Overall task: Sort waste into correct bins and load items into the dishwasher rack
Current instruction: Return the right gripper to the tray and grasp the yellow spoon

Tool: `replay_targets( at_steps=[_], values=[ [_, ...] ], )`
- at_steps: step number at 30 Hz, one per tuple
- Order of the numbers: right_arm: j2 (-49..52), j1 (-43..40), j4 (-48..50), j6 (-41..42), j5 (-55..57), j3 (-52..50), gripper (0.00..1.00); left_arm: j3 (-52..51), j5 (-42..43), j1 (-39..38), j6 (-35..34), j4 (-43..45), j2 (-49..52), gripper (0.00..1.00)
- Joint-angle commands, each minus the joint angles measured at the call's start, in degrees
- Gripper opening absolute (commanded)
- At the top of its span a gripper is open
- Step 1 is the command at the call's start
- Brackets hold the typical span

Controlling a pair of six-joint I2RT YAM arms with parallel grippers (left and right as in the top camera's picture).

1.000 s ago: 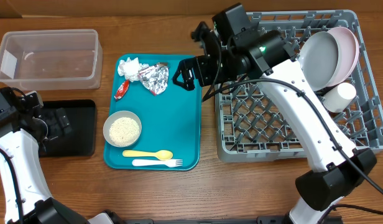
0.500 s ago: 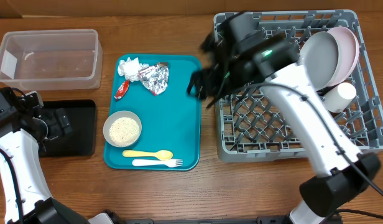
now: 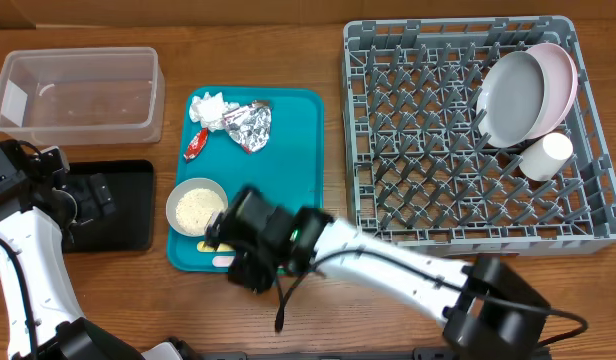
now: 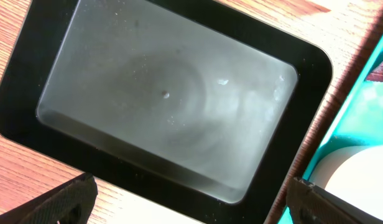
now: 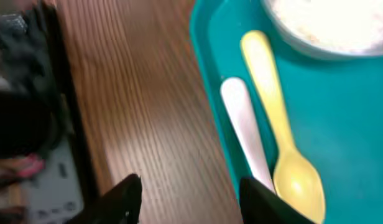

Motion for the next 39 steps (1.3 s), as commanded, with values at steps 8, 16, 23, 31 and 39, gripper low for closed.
replay_targets(
  at_steps=[8, 16, 23, 31, 39],
  values=[
    [2.21, -1.73, 15.02, 1.42, 9.62, -6.51, 0.53, 1.22, 0.59, 0.52, 0.92, 0.07, 0.17, 1.00],
    [7.41, -3.72, 19.65, 0.28, 9.42, -6.49, 0.61, 1.22, 0.59, 0.52, 0.92, 0.07, 0.17, 1.00],
    [10.40, -3.72, 20.06, 0.28, 6.86, -6.51, 0.59, 1.22, 0.59, 0.52, 0.90, 0.07, 0.17, 1.00],
    [11.30, -3.72, 19.65, -0.61, 9.35, -6.51, 0.48, 1.22, 0.59, 0.52, 0.92, 0.07, 0.17, 1.00],
    [11.39, -3.72, 19.45, -0.70, 11.17, -6.49, 0.37, 1.22, 0.59, 0.52, 0.92, 0.07, 0.17, 1.00]
  ],
)
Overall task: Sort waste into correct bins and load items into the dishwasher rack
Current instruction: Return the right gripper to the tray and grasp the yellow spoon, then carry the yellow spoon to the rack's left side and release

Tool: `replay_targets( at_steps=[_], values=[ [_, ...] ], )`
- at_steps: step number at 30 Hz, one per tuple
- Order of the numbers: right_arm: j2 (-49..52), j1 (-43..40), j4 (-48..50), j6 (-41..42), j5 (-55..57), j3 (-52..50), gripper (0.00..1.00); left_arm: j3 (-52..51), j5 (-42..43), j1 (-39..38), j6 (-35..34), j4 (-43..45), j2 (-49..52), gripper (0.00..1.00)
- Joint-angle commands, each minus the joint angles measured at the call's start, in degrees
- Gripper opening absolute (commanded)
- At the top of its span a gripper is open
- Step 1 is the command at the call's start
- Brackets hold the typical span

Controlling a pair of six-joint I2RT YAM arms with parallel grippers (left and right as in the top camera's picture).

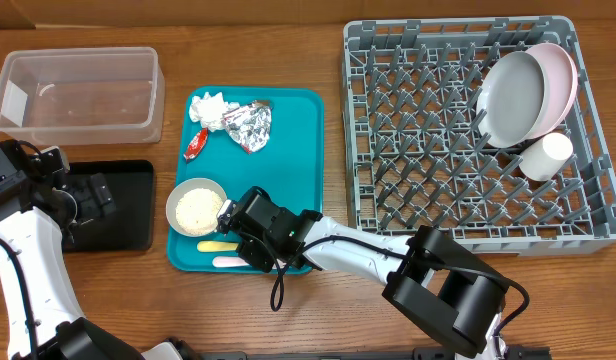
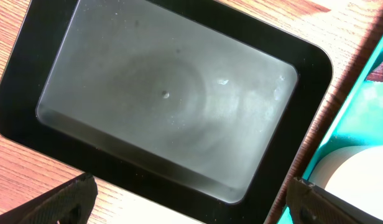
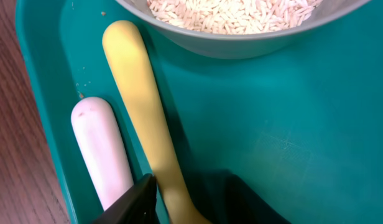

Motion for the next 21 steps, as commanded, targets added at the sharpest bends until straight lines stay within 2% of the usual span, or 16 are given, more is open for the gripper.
replay_targets(
  at_steps=[1, 5, 8, 11, 21],
  values=[
    [1.14, 0.09, -0.26, -0.28, 3.28, -0.22, 0.36, 1.22, 0.61, 0.52, 0.92, 0.07, 0.17, 1.00],
    [1.14, 0.09, -1.11, -0.44, 6.01, -0.22, 0.33, 1.22, 0.61, 0.52, 0.90, 0.07, 0.17, 1.00],
    [1.14, 0.09, -1.36, -0.44, 6.01, -0.22, 0.23, 1.22, 0.61, 0.52, 0.92, 0.07, 0.17, 1.00],
    [1.11, 0.09, -2.08, -1.36, 6.03, -0.17, 0.22, 1.22, 0.61, 0.52, 0.90, 0.07, 0.17, 1.00],
    [0.79, 0.11, -7.43, -6.71, 7.54, 2.14, 0.13, 1.22, 0.61, 0.52, 0.92, 0.07, 0.17, 1.00]
  ],
)
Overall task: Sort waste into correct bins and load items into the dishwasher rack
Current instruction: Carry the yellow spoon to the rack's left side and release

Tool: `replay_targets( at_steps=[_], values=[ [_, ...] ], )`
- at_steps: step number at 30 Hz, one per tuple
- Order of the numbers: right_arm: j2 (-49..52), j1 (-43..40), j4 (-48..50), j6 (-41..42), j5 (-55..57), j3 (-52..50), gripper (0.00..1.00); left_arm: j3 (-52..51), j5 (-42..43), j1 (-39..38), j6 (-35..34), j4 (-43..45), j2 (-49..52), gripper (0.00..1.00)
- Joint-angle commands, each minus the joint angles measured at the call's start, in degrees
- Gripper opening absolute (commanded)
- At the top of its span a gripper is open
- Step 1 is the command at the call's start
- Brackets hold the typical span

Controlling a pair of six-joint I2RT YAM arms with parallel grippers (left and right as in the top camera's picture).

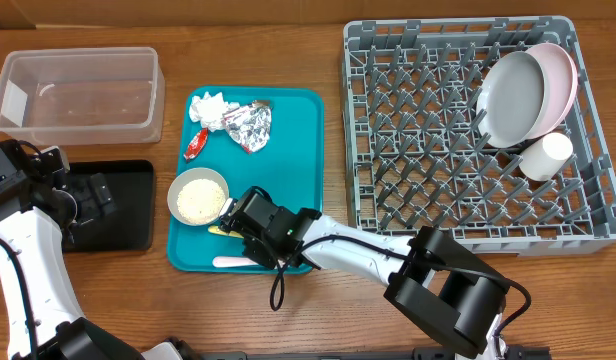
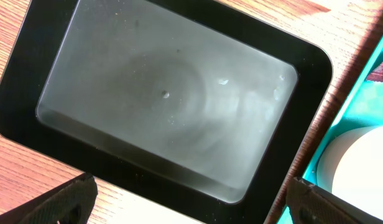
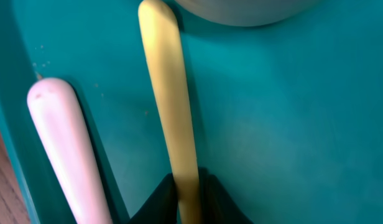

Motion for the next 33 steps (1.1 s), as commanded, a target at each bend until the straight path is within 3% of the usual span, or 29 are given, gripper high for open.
replay_targets(
  at_steps=[1, 6, 22, 27, 33],
  values=[
    [0.74, 0.17, -3.41, -4.39, 1.42, 0.85, 0.10, 1.22, 0.61, 0.52, 0.92, 0.07, 0.17, 1.00],
    [-0.42, 0.22, -6.86, -5.92, 1.40, 1.38, 0.04, 1.22, 0.61, 0.52, 0.92, 0.07, 0.17, 1.00],
    [-14.60, 0.20, -15.30, -4.92, 8.94, 1.53, 0.04, 1.22, 0.61, 0.52, 0.92, 0.07, 0.17, 1.00],
    [-21.97, -0.98, -15.61, 7.15, 12.87, 1.53, 0.04, 1.22, 0.61, 0.52, 0.90, 0.07, 0.17, 1.00],
    [-26.21, -8.61, -15.65, 24.06, 12.72, 1.53, 0.04, 1.22, 0.61, 0.52, 0.90, 0.07, 0.17, 1.00]
  ],
)
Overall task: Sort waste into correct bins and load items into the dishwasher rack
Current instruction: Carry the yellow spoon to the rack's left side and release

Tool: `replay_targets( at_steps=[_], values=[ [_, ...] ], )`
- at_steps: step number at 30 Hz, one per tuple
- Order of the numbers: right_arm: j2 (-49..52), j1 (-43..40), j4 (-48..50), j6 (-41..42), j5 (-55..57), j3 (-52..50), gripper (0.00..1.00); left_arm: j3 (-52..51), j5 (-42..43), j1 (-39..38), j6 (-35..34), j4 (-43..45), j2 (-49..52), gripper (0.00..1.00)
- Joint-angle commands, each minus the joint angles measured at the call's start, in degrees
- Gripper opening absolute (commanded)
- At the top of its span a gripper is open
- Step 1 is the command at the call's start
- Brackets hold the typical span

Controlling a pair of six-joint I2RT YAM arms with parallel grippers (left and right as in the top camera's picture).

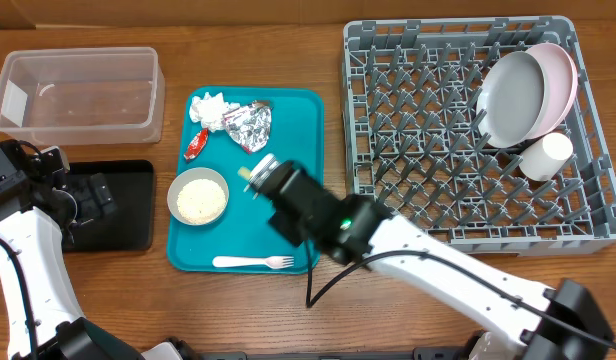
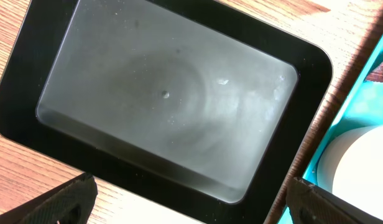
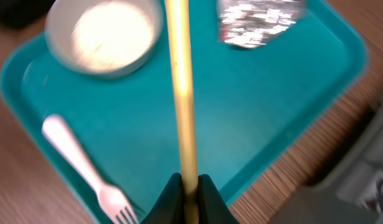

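My right gripper (image 3: 190, 193) is shut on a yellow spoon (image 3: 179, 74) and holds it in the air over the teal tray (image 3: 253, 143). Overhead, the right gripper (image 1: 262, 177) hangs above the tray's middle. On the tray lie a bowl of rice (image 1: 197, 198), a pale pink fork (image 1: 253, 262) at the front edge, crumpled foil (image 1: 250, 125), white paper (image 1: 208, 108) and a red wrapper (image 1: 195, 144). The grey dish rack (image 1: 388, 215) stands to the right. My left gripper (image 2: 191, 211) is open above the black bin (image 2: 303, 74).
A clear plastic bin (image 1: 78, 90) sits at the back left, the black bin (image 1: 133, 205) in front of it. Two plates (image 1: 518, 95) and a white cup (image 1: 545, 155) stand in the rack's right part. My right arm stretches across the front of the table.
My right gripper, then shut on the spoon down at the tray's front beside the bowl, now holds it raised over the tray's middle. The fork stays on the tray. The left arm is unmoved.
My right gripper was open over the tray's front left corner, above spoon and fork. Then it was low with its fingers either side of the yellow spoon, then shut on it, the bowl shifted slightly back. Now the spoon is off the tray.
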Motion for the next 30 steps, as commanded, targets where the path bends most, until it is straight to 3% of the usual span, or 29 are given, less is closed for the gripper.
replay_targets(
  at_steps=[1, 8, 13, 18, 23, 24, 25, 26, 30],
  values=[
    [-3.30, -6.16, 0.50, 15.23, 1.40, -0.02, 0.04, 1.22, 0.61, 0.52, 0.92, 0.07, 0.17, 1.00],
    [-3.87, -17.81, 2.64, 31.34, 0.98, -0.04, 0.04, 1.22, 0.61, 0.52, 0.90, 0.07, 0.17, 1.00],
    [-1.11, -22.69, 4.24, 30.08, 0.81, -0.13, 0.04, 1.22, 0.61, 0.52, 0.92, 0.07, 0.17, 1.00],
    [4.35, -25.64, 4.39, 17.92, -2.64, -0.20, 0.04, 1.22, 0.61, 0.52, 0.90, 0.07, 0.17, 1.00],
    [8.31, -25.90, 4.57, 15.74, -3.13, -0.20, 0.04, 1.22, 0.61, 0.52, 0.92, 0.07, 0.17, 1.00],
    [8.94, -25.88, 4.83, 14.99, -3.10, -0.20, 0.08, 1.22, 0.61, 0.52, 0.92, 0.07, 0.17, 1.00],
    [9.25, -25.88, 5.07, 13.00, -3.08, -0.20, 0.43, 1.22, 0.61, 0.52, 0.92, 0.07, 0.17, 1.00],
    [9.22, -25.88, 5.25, 11.69, -3.10, -0.17, 0.56, 1.22, 0.61, 0.52, 0.92, 0.07, 0.17, 1.00],
    [5.42, -25.70, 3.08, 8.83, -3.13, 1.29, 0.56, 1.22, 0.61, 0.52, 0.92, 0.07, 0.17, 1.00]
  ],
)
